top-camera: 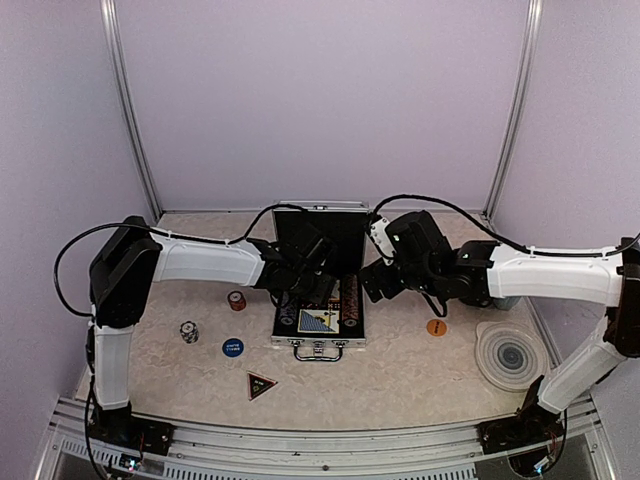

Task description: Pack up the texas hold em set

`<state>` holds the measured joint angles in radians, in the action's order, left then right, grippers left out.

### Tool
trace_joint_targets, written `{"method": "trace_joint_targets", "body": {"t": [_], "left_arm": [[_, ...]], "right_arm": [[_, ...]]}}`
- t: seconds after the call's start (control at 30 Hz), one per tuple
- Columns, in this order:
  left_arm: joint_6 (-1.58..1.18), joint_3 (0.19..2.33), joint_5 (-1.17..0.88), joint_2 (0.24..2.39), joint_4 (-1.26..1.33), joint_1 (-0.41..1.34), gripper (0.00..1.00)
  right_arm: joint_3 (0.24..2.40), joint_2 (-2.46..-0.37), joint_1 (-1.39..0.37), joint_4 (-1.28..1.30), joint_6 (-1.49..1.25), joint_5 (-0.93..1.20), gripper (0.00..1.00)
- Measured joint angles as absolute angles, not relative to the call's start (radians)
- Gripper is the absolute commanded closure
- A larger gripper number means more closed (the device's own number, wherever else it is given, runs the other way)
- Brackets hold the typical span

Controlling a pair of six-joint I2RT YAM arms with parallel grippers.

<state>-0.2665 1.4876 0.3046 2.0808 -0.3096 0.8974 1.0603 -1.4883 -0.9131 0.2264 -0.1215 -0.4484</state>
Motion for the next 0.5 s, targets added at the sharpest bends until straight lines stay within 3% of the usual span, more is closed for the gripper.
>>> {"method": "trace_joint_targets", "body": {"t": [0.5], "left_arm": [[-0.281, 1.488, 0.327, 2.11, -0.304, 0.887, 0.46]], "right_arm": [[1.048, -1.474, -0.913, 0.226, -0.126, -0.446, 0.01]]}}
